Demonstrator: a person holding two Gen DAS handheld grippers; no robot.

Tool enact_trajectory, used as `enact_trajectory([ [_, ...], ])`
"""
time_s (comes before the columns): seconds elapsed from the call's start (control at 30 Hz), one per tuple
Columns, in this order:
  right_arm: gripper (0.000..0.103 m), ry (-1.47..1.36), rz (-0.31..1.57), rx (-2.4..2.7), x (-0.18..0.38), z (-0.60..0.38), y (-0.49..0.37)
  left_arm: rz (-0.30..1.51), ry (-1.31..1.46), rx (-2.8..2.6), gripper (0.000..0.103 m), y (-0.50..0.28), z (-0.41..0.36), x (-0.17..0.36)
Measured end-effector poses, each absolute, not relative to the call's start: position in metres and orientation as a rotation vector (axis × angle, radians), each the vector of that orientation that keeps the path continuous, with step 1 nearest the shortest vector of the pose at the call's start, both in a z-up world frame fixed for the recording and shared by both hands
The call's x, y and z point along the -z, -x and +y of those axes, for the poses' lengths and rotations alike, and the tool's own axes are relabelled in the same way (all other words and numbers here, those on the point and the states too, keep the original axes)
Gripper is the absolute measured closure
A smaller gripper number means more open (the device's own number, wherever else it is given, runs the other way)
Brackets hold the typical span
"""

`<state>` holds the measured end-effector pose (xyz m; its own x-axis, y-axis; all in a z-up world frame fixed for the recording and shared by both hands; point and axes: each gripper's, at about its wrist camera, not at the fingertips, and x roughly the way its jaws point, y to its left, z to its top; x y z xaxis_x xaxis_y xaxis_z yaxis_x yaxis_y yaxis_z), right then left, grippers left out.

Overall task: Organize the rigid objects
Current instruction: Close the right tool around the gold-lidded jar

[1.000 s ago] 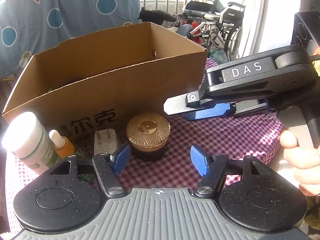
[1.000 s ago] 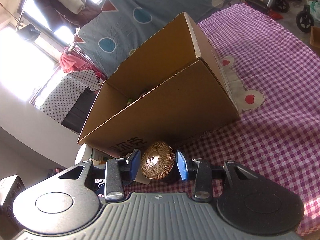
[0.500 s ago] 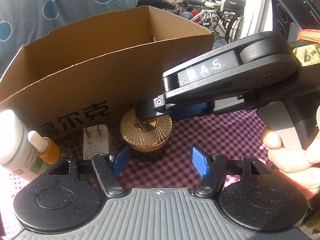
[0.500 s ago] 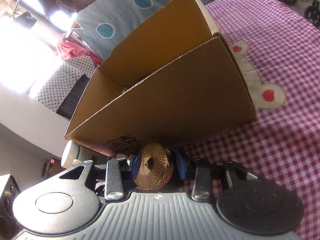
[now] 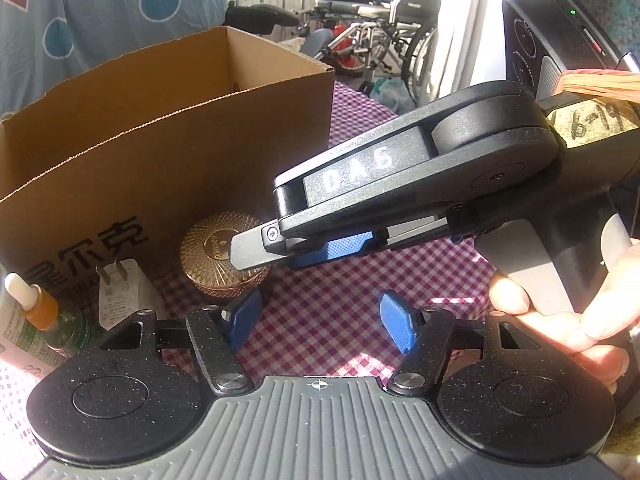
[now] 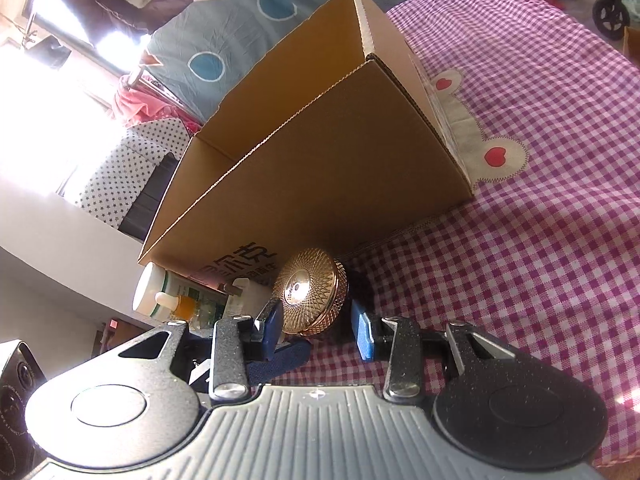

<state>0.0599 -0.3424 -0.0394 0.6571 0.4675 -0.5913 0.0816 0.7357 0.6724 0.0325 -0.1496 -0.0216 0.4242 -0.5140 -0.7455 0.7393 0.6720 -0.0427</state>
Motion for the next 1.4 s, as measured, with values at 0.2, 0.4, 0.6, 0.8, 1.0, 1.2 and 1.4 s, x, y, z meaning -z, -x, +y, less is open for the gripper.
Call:
enact_trajectory([
  [0.2,0.063,-0.741,0.814,-0.193,0.036,-0.358,-0.047,0.774,-0.338,0.779,0.035,-0.026,-0.143,0.017],
  [0.4,0.062,-0.745,0.805,-0.206,0.033,-0.363,-0.052,0.777,-0.359,0.683,0.027,-0.029,-0.137,0.019],
  [0.6,0.062,-0.730,0.820,-0.226,0.032,-0.346,-0.075,0.789,-0.363,0.647,0.024,-0.040,-0.142,0.023],
  [0.8,0.062,-0.728,0.824,-0.231,0.036,-0.343,-0.092,0.802,-0.366,0.652,0.024,-0.050,-0.148,0.027],
  [1.0,0.062,-0.737,0.844,-0.255,0.044,-0.346,-0.104,0.820,-0.358,0.653,0.021,-0.057,-0.153,0.031],
  [1.2,0.061,-0.725,0.856,-0.273,0.047,-0.345,-0.108,0.824,-0.352,0.657,0.021,-0.059,-0.154,0.031],
  [1.4,0.061,-0.728,0.854,-0.261,0.047,-0.355,-0.094,0.820,-0.362,0.684,0.021,-0.054,-0.159,0.030],
])
